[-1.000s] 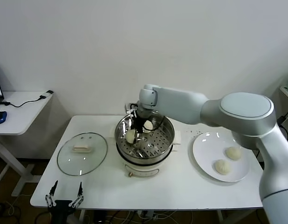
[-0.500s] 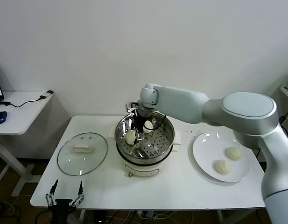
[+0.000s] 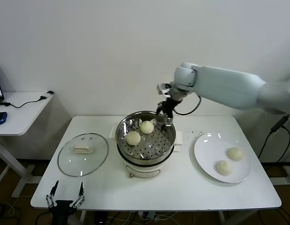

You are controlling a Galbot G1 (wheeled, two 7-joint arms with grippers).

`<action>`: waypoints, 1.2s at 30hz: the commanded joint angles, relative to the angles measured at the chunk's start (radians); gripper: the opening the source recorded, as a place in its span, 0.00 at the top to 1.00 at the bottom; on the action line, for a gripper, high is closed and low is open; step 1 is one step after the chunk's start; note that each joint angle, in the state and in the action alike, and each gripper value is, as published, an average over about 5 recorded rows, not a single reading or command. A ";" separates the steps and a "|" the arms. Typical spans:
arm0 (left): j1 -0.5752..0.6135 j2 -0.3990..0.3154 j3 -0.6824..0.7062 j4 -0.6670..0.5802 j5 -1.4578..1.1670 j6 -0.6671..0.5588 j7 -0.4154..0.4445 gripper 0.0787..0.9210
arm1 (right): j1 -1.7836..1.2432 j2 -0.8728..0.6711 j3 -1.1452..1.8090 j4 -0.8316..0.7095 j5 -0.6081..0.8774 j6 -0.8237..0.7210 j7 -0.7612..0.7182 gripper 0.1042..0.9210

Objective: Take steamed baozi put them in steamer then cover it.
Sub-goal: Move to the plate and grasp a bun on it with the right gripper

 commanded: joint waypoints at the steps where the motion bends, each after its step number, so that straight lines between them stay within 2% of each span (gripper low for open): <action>1: 0.000 -0.002 -0.001 -0.002 0.003 0.004 0.000 0.12 | 0.004 -0.355 0.009 0.200 -0.157 0.024 -0.023 0.12; 9: 0.003 -0.013 -0.002 -0.009 0.021 0.010 -0.001 0.12 | -0.358 -0.563 0.253 0.226 -0.480 0.073 -0.058 0.12; 17: 0.009 -0.022 -0.004 -0.010 0.040 0.013 -0.002 0.12 | -0.678 -0.581 0.528 0.099 -0.658 0.120 -0.062 0.12; 26: 0.007 -0.034 -0.001 -0.001 0.055 0.013 -0.003 0.12 | -0.762 -0.519 0.600 0.014 -0.718 0.134 -0.060 0.12; 36: 0.003 -0.039 -0.006 0.002 0.050 0.015 -0.001 0.12 | -0.761 -0.411 0.599 -0.047 -0.717 0.133 -0.046 0.12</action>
